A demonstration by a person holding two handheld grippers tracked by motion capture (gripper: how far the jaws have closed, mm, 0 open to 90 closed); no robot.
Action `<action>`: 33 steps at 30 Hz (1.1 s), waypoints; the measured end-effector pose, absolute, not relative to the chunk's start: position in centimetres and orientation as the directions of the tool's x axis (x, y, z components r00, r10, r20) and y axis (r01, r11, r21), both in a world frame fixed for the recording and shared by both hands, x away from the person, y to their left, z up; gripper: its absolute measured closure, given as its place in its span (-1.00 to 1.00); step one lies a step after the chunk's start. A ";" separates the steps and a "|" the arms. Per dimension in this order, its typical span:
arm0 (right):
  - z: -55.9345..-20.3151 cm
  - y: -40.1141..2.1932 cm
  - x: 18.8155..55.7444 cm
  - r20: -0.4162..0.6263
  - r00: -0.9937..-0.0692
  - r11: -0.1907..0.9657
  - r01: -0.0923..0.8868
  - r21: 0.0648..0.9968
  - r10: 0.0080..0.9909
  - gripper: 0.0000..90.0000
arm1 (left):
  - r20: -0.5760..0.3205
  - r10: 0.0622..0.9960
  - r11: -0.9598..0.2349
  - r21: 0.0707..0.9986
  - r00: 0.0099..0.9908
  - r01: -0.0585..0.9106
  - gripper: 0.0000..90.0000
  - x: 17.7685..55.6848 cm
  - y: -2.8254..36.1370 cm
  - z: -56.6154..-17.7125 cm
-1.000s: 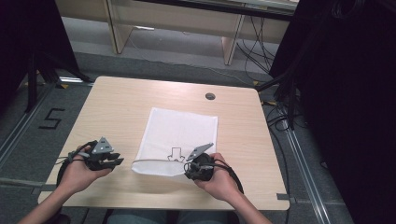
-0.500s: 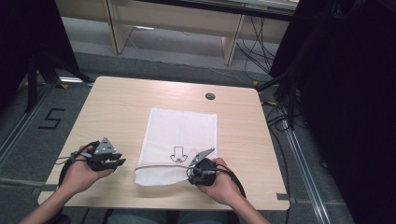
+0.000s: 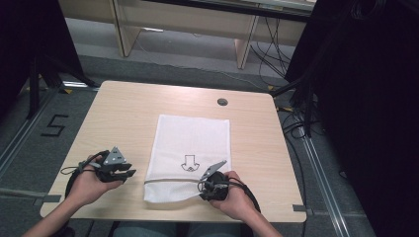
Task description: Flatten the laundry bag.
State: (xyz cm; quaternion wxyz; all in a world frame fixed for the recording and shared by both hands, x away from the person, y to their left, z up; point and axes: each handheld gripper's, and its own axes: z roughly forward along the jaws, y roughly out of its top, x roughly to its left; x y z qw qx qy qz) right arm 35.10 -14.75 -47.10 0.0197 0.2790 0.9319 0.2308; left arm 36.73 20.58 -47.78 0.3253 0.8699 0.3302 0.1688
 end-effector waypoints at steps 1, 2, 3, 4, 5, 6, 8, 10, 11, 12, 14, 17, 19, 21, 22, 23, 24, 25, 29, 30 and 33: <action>-47.1 -14.7 35.1 0.092 -0.843 0.738 0.511 0.441 0.529 0.90 | 0.061 0.697 -0.549 0.685 0.714 0.478 0.55 36.7 20.4 -47.9; -47.1 -14.7 35.0 0.101 -0.842 0.738 0.516 0.435 0.529 0.88 | 0.059 0.700 -0.544 0.690 0.711 0.478 0.54 36.7 20.3 -47.9; -47.3 -14.7 35.0 0.104 -0.845 0.742 0.514 0.431 0.525 0.85 | 0.070 0.694 -0.555 0.687 0.716 0.470 0.54 36.7 20.3 -47.9; -47.3 -14.7 34.9 0.103 -0.846 0.742 0.512 0.433 0.523 0.84 | 0.075 0.687 -0.563 0.684 0.723 0.464 0.54 36.7 20.3 -47.8; -47.3 -14.6 34.8 0.106 -0.843 0.741 0.517 0.429 0.527 0.82 | 0.064 0.688 -0.559 0.681 0.723 0.472 0.53 36.6 20.2 -47.8; -47.3 -14.6 34.8 0.106 -0.843 0.741 0.517 0.429 0.527 0.82 | 0.064 0.688 -0.559 0.681 0.723 0.472 0.53 36.6 20.2 -47.8; -47.2 -14.6 34.8 0.112 -0.842 0.740 0.520 0.426 0.527 0.75 | 0.073 0.681 -0.568 0.681 0.728 0.462 0.52 36.6 20.1 -47.8; -47.1 -14.7 34.6 0.121 -0.839 0.734 0.526 0.429 0.530 0.63 | 0.067 0.684 -0.553 0.698 0.726 0.456 0.51 36.5 19.8 -47.7; -47.1 -14.7 34.6 0.121 -0.839 0.734 0.526 0.429 0.530 0.63 | 0.067 0.684 -0.553 0.698 0.726 0.456 0.50 36.5 19.8 -47.7; -46.9 -14.9 34.5 0.135 -0.834 0.726 0.536 0.431 0.536 0.52 | 0.066 0.672 -0.562 0.695 0.738 0.449 0.49 36.5 19.6 -47.6; -46.8 -15.0 34.4 0.133 -0.834 0.724 0.535 0.436 0.536 0.48 | 0.053 0.683 -0.543 0.704 0.729 0.457 0.48 36.4 19.3 -47.6; -46.3 -15.4 34.1 0.146 -0.822 0.705 0.552 0.445 0.551 0.36 | 0.065 0.661 -0.564 0.701 0.747 0.437 0.46 36.4 19.1 -47.3; -45.5 -16.0 33.8 0.172 -0.806 0.673 0.572 0.470 0.566 0.29 | 0.042 0.671 -0.528 0.728 0.740 0.438 0.46 36.4 18.5 -47.1; -44.7 -16.5 33.9 0.162 -0.801 0.658 0.572 0.489 0.576 0.26 | 0.044 0.669 -0.522 0.738 0.742 0.428 0.45 36.5 18.1 -46.9; -44.4 -16.8 34.0 0.159 -0.802 0.654 0.569 0.498 0.577 0.25 | 0.030 0.667 -0.512 0.745 0.745 0.428 0.45 36.5 17.8 -46.8; -44.1 -17.2 34.3 0.154 -0.808 0.651 0.557 0.515 0.569 0.25 | 0.034 0.664 -0.514 0.746 0.747 0.423 0.45 36.6 17.5 -46.8; -43.8 -17.6 34.5 0.154 -0.796 0.635 0.569 0.522 0.586 0.25 | 0.031 0.659 -0.513 0.749 0.752 0.419 0.44 36.6 17.1 -46.8; -43.8 -17.6 34.5 0.154 -0.796 0.635 0.569 0.522 0.586 0.25 | 0.031 0.659 -0.513 0.749 0.752 0.419 0.43 36.6 17.1 -46.8; -43.1 -20.1 36.4 0.103 -0.730 0.592 0.621 0.514 0.676 0.59 | 0.006 0.618 -0.533 0.739 0.786 0.413 0.47 36.8 15.3 -47.1; -43.1 -20.1 36.4 0.103 -0.730 0.592 0.621 0.514 0.676 0.59 | -0.003 0.601 -0.542 0.733 0.800 0.410 0.47 36.8 14.9 -47.1; -43.8 -21.7 37.4 0.101 -0.664 0.554 0.690 0.466 0.741 0.92 | -0.007 0.571 -0.576 0.709 0.821 0.407 0.58 37.2 13.9 -47.0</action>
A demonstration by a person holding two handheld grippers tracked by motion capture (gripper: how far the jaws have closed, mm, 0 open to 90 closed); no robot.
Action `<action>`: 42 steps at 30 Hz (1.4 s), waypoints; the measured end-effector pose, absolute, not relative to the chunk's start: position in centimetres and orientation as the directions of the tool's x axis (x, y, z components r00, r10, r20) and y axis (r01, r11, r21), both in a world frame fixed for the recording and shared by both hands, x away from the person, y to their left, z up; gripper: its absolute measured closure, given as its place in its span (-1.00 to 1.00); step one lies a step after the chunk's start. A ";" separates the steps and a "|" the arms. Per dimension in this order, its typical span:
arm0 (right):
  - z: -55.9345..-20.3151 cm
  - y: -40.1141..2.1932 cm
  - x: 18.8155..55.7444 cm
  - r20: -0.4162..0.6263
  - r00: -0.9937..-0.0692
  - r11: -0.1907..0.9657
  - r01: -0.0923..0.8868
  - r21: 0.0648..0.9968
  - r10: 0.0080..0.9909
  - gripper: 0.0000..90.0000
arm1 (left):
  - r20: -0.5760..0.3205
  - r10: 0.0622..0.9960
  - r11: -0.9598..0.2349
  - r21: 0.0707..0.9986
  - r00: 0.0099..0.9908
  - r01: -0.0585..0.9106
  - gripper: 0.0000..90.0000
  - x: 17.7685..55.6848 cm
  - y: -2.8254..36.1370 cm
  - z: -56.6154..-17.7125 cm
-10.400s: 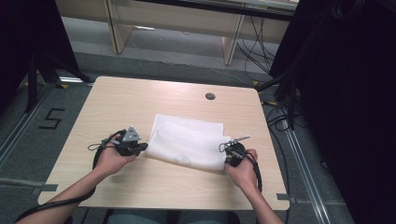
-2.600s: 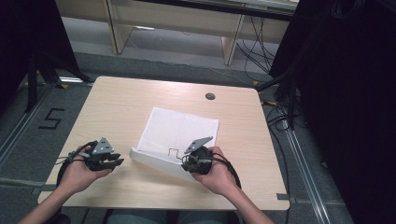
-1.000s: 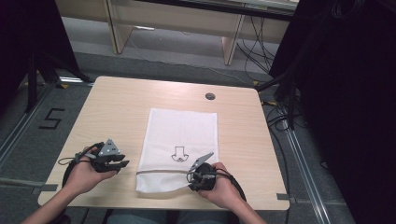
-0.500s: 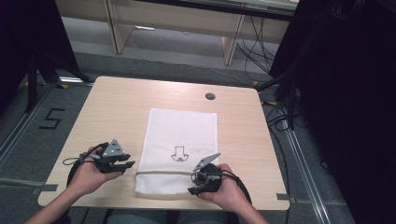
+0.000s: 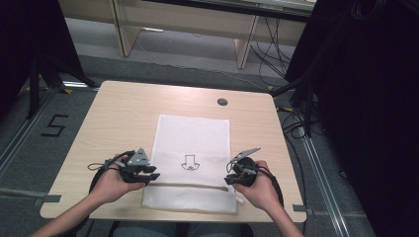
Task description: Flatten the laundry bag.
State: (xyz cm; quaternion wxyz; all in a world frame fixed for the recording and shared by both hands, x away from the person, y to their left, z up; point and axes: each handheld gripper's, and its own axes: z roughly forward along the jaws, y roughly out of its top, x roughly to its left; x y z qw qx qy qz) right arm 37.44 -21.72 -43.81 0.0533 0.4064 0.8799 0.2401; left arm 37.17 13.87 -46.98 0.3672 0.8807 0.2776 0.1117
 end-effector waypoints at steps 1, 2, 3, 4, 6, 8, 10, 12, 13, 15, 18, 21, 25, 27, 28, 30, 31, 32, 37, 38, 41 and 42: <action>-44.6 -22.5 37.9 0.113 -0.638 0.538 0.720 0.440 0.762 1.00 | -0.025 0.559 -0.574 0.709 0.829 0.409 0.66 37.4 13.2 -46.9; -44.6 -22.5 37.9 0.113 -0.638 0.538 0.720 0.440 0.762 1.00 | -0.025 0.559 -0.574 0.709 0.829 0.409 0.70 37.4 13.2 -46.9; -45.3 -22.8 38.1 0.124 -0.610 0.521 0.752 0.404 0.783 1.00 | -0.017 0.545 -0.596 0.695 0.838 0.402 0.73 37.8 12.6 -47.0; -45.6 -22.9 38.0 0.129 -0.590 0.509 0.771 0.382 0.797 1.00 | -0.019 0.539 -0.605 0.687 0.842 0.403 0.74 37.9 12.3 -47.2; -46.4 -23.0 38.0 0.137 -0.600 0.515 0.765 0.385 0.789 1.00 | -0.026 0.533 -0.611 0.680 0.846 0.405 0.76 38.0 12.0 -47.5; -46.6 -23.0 38.0 0.140 -0.600 0.517 0.767 0.379 0.787 1.00 | -0.013 0.520 -0.640 0.655 0.854 0.401 0.77 38.0 11.6 -48.0; -47.0 -22.9 37.8 0.144 -0.588 0.512 0.780 0.359 0.796 1.00 | -0.002 0.504 -0.665 0.637 0.864 0.390 0.78 38.1 11.4 -48.4; -47.3 -22.8 37.9 0.145 -0.603 0.523 0.769 0.368 0.784 1.00 | 0.013 0.484 -0.696 0.611 0.875 0.376 0.79 38.2 11.7 -48.4; -47.3 -22.8 37.9 0.145 -0.603 0.523 0.769 0.368 0.784 1.00 | 0.005 0.488 -0.696 0.606 0.873 0.386 0.79 38.2 11.8 -48.6; -47.4 -22.7 37.9 0.144 -0.603 0.524 0.769 0.366 0.785 1.00 | 0.002 0.496 -0.698 0.597 0.868 0.397 0.80 38.3 11.9 -48.7; -47.7 -22.4 37.9 0.144 -0.607 0.529 0.767 0.364 0.781 1.00 | 0.005 0.490 -0.707 0.586 0.872 0.395 0.80 38.4 12.1 -49.1; -47.9 -22.2 37.8 0.145 -0.615 0.539 0.763 0.356 0.775 1.00 | 0.005 0.492 -0.712 0.579 0.871 0.399 0.80 38.4 12.2 -49.4; -47.9 -22.1 37.8 0.140 -0.621 0.543 0.756 0.365 0.771 1.00 | -0.008 0.496 -0.712 0.568 0.868 0.412 0.79 38.3 12.2 -49.6; -48.0 -22.1 37.7 0.143 -0.623 0.544 0.755 0.366 0.769 1.00 | -0.015 0.510 -0.696 0.580 0.860 0.423 0.79 38.2 12.2 -49.7; -47.8 -21.9 37.5 0.150 -0.591 0.517 0.782 0.348 0.793 1.00 | -0.012 0.508 -0.700 0.577 0.862 0.421 0.80 38.2 12.2 -49.7; -48.0 -22.0 37.6 0.137 -0.622 0.542 0.753 0.372 0.771 1.00 | 0.002 0.499 -0.714 0.567 0.867 0.410 0.80 38.2 12.4 -49.7; -47.9 -22.0 37.5 0.142 -0.611 0.532 0.764 0.366 0.779 1.00 | 0.006 0.492 -0.721 0.564 0.871 0.403 0.80 38.2 12.5 -49.6; -48.0 -22.0 37.5 0.141 -0.620 0.539 0.755 0.373 0.772 1.00 | 0.005 0.501 -0.713 0.570 0.866 0.409 0.80 38.2 12.5 -49.7; -48.0 -21.5 37.4 0.151 -0.626 0.541 0.752 0.378 0.765 1.00 | 0.010 0.514 -0.711 0.564 0.857 0.420 0.81 38.1 12.9 -49.7; -48.1 -21.5 37.4 0.154 -0.632 0.546 0.748 0.377 0.759 1.00 | 0.017 0.509 -0.719 0.559 0.861 0.413 0.81 38.1 13.0 -49.6; -48.1 -21.5 37.5 0.168 -0.627 0.532 0.750 0.392 0.761 0.97 | 0.001 0.536 -0.688 0.580 0.844 0.436 0.81 38.0 13.1 -49.7; -48.1 -21.5 37.5 0.168 -0.627 0.532 0.750 0.392 0.761 0.97 | 0.001 0.536 -0.688 0.580 0.844 0.436 0.79 38.0 13.1 -49.7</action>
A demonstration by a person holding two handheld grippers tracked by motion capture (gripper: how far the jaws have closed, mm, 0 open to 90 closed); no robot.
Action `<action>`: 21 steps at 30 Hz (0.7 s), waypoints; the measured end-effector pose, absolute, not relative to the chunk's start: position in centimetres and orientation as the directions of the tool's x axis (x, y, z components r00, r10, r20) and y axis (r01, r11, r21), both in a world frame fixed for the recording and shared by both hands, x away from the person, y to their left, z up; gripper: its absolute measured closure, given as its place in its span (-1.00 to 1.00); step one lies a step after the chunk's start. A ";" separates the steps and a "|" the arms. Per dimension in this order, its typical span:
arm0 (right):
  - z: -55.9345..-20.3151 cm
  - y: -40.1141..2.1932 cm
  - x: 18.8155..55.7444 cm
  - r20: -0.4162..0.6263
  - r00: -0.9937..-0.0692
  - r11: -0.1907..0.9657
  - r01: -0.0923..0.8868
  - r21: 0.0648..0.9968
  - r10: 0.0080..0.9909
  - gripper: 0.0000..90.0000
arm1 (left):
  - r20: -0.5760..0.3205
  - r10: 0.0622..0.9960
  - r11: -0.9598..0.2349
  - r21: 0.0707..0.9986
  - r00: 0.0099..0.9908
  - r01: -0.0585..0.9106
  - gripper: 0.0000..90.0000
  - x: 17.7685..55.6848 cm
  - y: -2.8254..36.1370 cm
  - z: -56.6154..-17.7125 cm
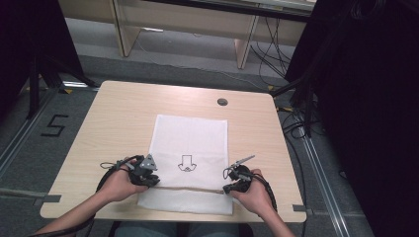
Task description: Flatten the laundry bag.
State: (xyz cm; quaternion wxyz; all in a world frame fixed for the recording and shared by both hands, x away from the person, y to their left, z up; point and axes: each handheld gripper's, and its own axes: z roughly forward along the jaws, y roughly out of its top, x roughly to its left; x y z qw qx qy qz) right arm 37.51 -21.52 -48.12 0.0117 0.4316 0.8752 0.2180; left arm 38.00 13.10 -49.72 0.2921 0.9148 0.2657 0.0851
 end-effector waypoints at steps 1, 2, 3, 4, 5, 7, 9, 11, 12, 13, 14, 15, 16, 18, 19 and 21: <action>-48.0 -21.6 37.5 0.173 -0.626 0.527 0.750 0.399 0.760 0.92 | 0.004 0.538 -0.681 0.590 0.843 0.433 0.79 38.0 13.1 -49.7; -47.6 -21.8 37.2 0.170 -0.596 0.489 0.764 0.421 0.785 0.84 | -0.009 0.541 -0.665 0.608 0.841 0.434 0.77 37.8 13.1 -49.4; -47.5 -22.1 37.3 0.157 -0.613 0.491 0.739 0.461 0.775 0.82 | -0.014 0.539 -0.650 0.629 0.842 0.427 0.76 37.8 13.0 -49.3; -47.2 -22.4 37.3 0.151 -0.604 0.478 0.737 0.478 0.782 0.79 | -0.020 0.538 -0.641 0.640 0.843 0.424 0.74 37.7 12.9 -49.2; -47.2 -22.4 37.3 0.151 -0.604 0.478 0.737 0.478 0.782 0.79 | -0.020 0.538 -0.641 0.640 0.843 0.424 0.72 37.7 12.9 -49.2; -46.7 -22.9 37.2 0.138 -0.590 0.449 0.728 0.519 0.796 0.72 | 0.006 0.536 -0.643 0.651 0.844 0.403 0.69 37.6 12.8 -48.8; -46.4 -23.6 37.1 0.135 -0.557 0.411 0.736 0.538 0.820 0.64 | 0.004 0.549 -0.614 0.680 0.836 0.400 0.64 37.5 12.4 -48.7; -46.3 -23.9 37.1 0.130 -0.554 0.409 0.735 0.541 0.822 0.63 | 0.003 0.552 -0.608 0.686 0.834 0.400 0.63 37.5 12.4 -48.7; -46.5 -24.3 37.2 0.137 -0.542 0.379 0.725 0.575 0.829 0.59 | 0.005 0.554 -0.605 0.689 0.833 0.399 0.60 37.5 12.4 -48.7; -46.5 -24.3 37.2 0.137 -0.542 0.379 0.725 0.575 0.829 0.59 | 0.002 0.554 -0.603 0.691 0.832 0.400 0.60 37.5 12.4 -48.7; -46.3 -24.6 37.2 0.137 -0.531 0.377 0.738 0.559 0.836 0.59 | -0.017 0.564 -0.583 0.700 0.826 0.412 0.58 37.5 12.4 -48.9; -46.4 -24.5 37.2 0.135 -0.519 0.361 0.736 0.573 0.844 0.58 | -0.023 0.566 -0.575 0.705 0.824 0.415 0.57 37.4 12.4 -48.9; -46.4 -24.5 37.2 0.135 -0.519 0.361 0.736 0.573 0.844 0.58 | -0.023 0.566 -0.575 0.705 0.824 0.415 0.55 37.4 12.4 -48.9; -46.0 -24.7 37.2 0.129 -0.534 0.384 0.736 0.558 0.836 0.58 | -0.020 0.562 -0.575 0.709 0.827 0.408 0.52 37.4 12.5 -48.9; -46.0 -24.5 37.1 0.134 -0.522 0.366 0.735 0.571 0.842 0.59 | -0.005 0.556 -0.582 0.711 0.831 0.394 0.51 37.5 12.6 -48.8; -46.0 -24.5 37.1 0.137 -0.523 0.365 0.736 0.571 0.841 0.60 | -0.009 0.561 -0.568 0.723 0.828 0.393 0.50 37.4 12.6 -48.7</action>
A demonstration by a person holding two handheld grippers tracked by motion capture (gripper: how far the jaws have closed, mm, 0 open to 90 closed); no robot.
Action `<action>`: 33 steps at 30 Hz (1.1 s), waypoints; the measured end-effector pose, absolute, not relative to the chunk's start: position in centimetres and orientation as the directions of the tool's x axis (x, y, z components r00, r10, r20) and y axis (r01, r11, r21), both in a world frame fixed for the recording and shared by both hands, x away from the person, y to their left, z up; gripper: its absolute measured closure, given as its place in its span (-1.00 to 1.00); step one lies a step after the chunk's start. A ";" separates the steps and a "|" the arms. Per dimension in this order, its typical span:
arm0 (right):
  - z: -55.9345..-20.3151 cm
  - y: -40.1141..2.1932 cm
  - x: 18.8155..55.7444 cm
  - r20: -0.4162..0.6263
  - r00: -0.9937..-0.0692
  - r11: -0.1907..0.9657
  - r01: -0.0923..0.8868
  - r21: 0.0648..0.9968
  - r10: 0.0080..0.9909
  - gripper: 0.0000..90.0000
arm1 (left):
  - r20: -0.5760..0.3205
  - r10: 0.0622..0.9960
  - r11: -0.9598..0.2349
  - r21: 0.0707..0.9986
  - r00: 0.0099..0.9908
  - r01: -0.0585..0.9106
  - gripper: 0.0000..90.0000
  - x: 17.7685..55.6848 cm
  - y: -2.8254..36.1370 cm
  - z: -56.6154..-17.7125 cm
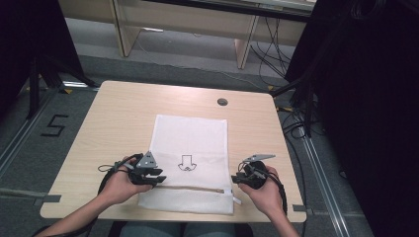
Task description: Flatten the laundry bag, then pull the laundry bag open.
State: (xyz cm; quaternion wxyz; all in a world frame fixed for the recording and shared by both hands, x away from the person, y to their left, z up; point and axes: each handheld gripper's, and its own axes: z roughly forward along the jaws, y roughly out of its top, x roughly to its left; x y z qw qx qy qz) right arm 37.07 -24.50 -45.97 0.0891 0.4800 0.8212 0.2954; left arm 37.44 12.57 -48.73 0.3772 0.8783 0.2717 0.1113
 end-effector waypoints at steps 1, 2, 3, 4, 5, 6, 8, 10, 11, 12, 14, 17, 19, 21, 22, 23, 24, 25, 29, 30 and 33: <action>-45.9 -24.4 37.0 0.145 -0.520 0.358 0.739 0.571 0.842 0.61 | -0.016 0.568 -0.552 0.734 0.823 0.395 0.46 37.4 12.5 -48.7; -45.9 -24.4 37.0 0.145 -0.520 0.358 0.739 0.571 0.842 0.61 | -0.016 0.568 -0.552 0.734 0.823 0.395 0.43 37.4 12.5 -48.7; -45.9 -24.5 37.0 0.142 -0.525 0.366 0.738 0.567 0.839 0.62 | -0.007 0.565 -0.559 0.732 0.825 0.389 0.43 37.3 12.5 -48.7; -46.0 -24.5 37.0 0.140 -0.537 0.379 0.733 0.564 0.832 0.67 | -0.006 0.556 -0.559 0.738 0.831 0.379 0.34 37.3 12.5 -48.7; -46.0 -24.4 36.9 0.148 -0.533 0.372 0.738 0.562 0.833 0.71 | 0.004 0.553 -0.556 0.746 0.833 0.366 0.30 37.4 12.4 -48.6; -46.0 -24.4 36.9 0.148 -0.533 0.372 0.738 0.562 0.833 0.71 | 0.004 0.553 -0.556 0.746 0.833 0.366 0.27 37.4 12.4 -48.6; -46.1 -24.4 37.0 0.150 -0.546 0.382 0.732 0.564 0.824 0.85 | -0.015 0.555 -0.536 0.759 0.832 0.371 0.24 37.4 12.2 -48.6; -45.8 -24.4 36.8 0.144 -0.556 0.408 0.739 0.535 0.818 0.98 | -0.008 0.548 -0.538 0.762 0.836 0.360 0.19 37.4 12.0 -48.6; -45.7 -24.3 36.7 0.163 -0.547 0.401 0.757 0.516 0.821 1.00 | -0.012 0.548 -0.534 0.765 0.836 0.361 0.19 37.4 11.9 -48.6; -45.7 -24.4 36.7 0.158 -0.563 0.419 0.748 0.515 0.811 1.00 | -0.002 0.534 -0.544 0.765 0.845 0.346 0.16 37.6 11.8 -48.6; -45.8 -24.3 36.6 0.170 -0.568 0.425 0.753 0.503 0.805 1.00 | -0.008 0.532 -0.539 0.768 0.847 0.346 0.11 37.5 11.6 -48.5; -45.9 -24.1 36.3 0.175 -0.552 0.426 0.776 0.465 0.815 1.00 | -0.016 0.535 -0.529 0.773 0.845 0.350 0.07 37.2 11.3 -48.5; -46.0 -24.0 36.2 0.174 -0.554 0.425 0.773 0.471 0.814 1.00 | 0.006 0.516 -0.546 0.773 0.856 0.324 0.06 37.3 11.3 -48.4; -45.9 -23.9 36.2 0.171 -0.560 0.428 0.766 0.479 0.811 1.00 | -0.027 0.529 -0.515 0.784 0.848 0.346 0.06 37.0 11.1 -48.6; -45.8 -23.8 36.1 0.173 -0.560 0.427 0.765 0.481 0.810 1.00 | -0.005 0.511 -0.536 0.780 0.860 0.323 0.07 37.2 11.2 -48.5; -45.8 -23.8 36.0 0.188 -0.551 0.416 0.776 0.473 0.813 1.00 | 0.000 0.510 -0.537 0.781 0.860 0.319 0.07 37.2 11.1 -48.5; -45.8 -23.7 36.0 0.216 -0.534 0.392 0.791 0.470 0.818 1.00 | -0.018 0.523 -0.519 0.786 0.852 0.335 0.08 37.0 11.0 -48.6; -45.9 -23.7 36.1 0.224 -0.530 0.391 0.798 0.459 0.818 1.00 | 0.005 0.510 -0.541 0.780 0.860 0.315 0.09 37.1 11.0 -48.4; -46.2 -23.1 36.2 0.245 -0.505 0.386 0.829 0.404 0.828 1.00 | 0.005 0.496 -0.524 0.799 0.868 0.295 0.13 37.0 10.4 -48.1; -46.2 -23.1 36.2 0.245 -0.505 0.386 0.829 0.404 0.828 1.00 | 0.005 0.496 -0.524 0.799 0.868 0.295 0.14 37.0 10.4 -48.1; -46.7 -22.8 36.4 0.245 -0.534 0.417 0.816 0.400 0.809 1.00 | 0.022 0.484 -0.538 0.795 0.875 0.278 0.17 37.2 10.0 -47.9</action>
